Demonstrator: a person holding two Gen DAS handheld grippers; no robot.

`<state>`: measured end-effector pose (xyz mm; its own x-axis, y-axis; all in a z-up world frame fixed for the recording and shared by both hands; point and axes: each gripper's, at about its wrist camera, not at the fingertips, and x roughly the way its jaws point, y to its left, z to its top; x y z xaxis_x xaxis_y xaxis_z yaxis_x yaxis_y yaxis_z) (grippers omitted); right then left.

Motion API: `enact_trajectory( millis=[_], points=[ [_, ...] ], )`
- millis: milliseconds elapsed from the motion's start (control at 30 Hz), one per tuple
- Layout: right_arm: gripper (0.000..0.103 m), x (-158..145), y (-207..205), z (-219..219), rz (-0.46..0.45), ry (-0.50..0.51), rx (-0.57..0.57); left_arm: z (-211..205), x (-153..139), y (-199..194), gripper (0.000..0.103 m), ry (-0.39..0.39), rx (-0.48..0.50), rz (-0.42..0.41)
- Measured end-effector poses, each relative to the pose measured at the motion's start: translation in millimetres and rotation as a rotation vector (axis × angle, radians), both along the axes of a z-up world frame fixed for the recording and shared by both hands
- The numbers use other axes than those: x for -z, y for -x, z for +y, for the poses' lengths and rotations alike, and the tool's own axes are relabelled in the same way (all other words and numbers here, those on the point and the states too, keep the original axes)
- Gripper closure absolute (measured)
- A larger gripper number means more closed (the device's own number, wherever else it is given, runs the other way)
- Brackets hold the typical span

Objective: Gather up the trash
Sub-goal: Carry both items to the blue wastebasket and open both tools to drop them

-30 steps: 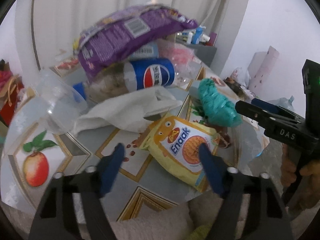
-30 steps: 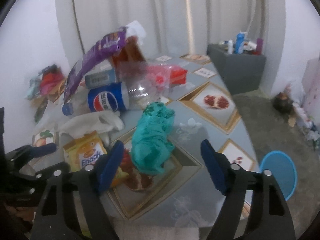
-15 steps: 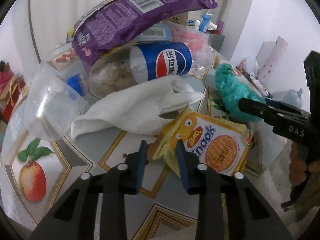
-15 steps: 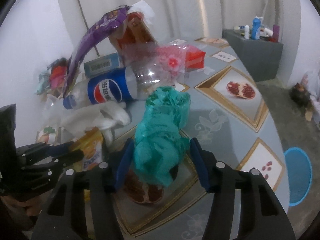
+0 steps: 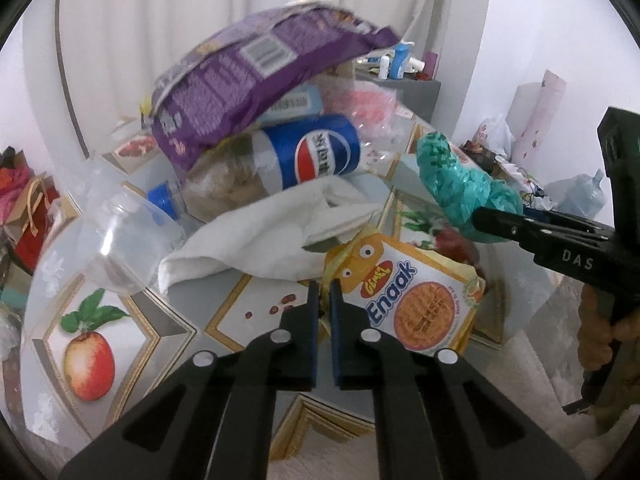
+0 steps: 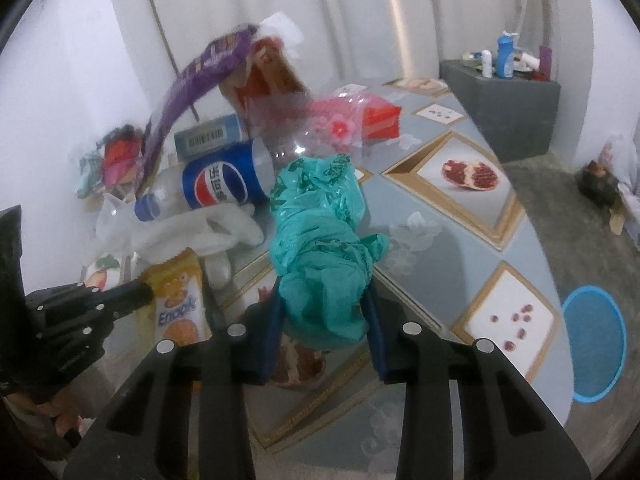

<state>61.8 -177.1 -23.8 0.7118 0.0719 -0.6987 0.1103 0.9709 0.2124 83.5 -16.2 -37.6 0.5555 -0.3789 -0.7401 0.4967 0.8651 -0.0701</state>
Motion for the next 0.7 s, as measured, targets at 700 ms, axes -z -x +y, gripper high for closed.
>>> enact_trajectory(
  millis=[700],
  points=[
    [0.069,-12,165,-263,-0.137,-0.110,0.809,-358,-66,-30,0.098,-0.081,0.604,-0.002]
  ],
)
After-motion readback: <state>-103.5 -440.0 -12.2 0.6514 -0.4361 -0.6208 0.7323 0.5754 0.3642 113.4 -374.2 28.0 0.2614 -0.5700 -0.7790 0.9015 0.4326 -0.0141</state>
